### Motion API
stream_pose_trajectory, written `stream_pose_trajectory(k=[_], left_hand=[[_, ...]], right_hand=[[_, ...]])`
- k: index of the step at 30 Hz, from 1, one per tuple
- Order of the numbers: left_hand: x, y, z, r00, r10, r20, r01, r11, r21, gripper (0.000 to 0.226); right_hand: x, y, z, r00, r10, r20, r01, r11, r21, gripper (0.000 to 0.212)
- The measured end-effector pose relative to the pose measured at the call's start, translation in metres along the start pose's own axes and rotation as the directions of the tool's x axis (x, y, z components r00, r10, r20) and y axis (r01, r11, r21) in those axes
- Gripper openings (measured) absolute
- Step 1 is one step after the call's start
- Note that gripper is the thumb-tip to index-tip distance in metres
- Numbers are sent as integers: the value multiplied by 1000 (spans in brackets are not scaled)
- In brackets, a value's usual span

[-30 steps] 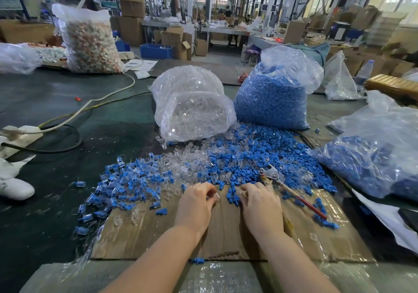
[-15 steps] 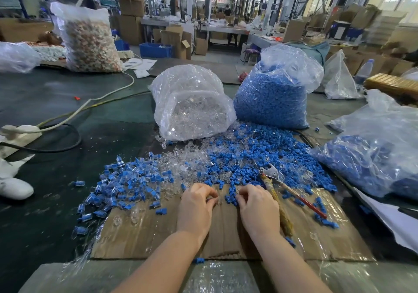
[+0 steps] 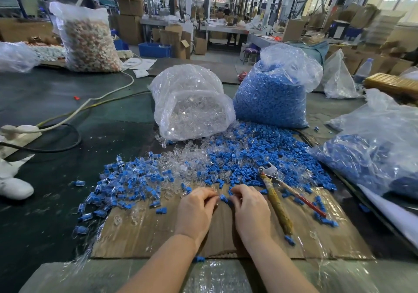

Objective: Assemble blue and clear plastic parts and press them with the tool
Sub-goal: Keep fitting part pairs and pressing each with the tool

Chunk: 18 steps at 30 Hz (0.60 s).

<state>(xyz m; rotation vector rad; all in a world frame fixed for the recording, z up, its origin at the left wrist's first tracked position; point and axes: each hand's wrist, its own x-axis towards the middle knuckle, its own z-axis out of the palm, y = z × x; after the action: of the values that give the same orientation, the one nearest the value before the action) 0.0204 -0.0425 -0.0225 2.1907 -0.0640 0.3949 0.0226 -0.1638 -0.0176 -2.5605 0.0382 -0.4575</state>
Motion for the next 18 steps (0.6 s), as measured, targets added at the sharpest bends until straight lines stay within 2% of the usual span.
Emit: stream_pose_trajectory(k=[4, 9, 15, 18], left_hand=[[1, -1, -2, 999, -42, -4, 41, 998, -52, 16], [3, -1, -3, 997, -77, 16, 78, 988, -135, 27], [5, -5, -5, 989, -148, 29, 151, 975, -164, 17], [4, -4, -7, 985, -169, 45, 175, 963, -206, 25]], right_hand=[[-3, 1, 3, 1000, -10, 19, 9, 1000, 14, 9], [-7, 0, 2, 999, -50, -12, 50, 997, 52, 11], [-11, -2, 1, 992, -128, -24, 129, 989, 78, 10], [-11, -2, 1, 989, -145, -22, 146, 986, 84, 11]])
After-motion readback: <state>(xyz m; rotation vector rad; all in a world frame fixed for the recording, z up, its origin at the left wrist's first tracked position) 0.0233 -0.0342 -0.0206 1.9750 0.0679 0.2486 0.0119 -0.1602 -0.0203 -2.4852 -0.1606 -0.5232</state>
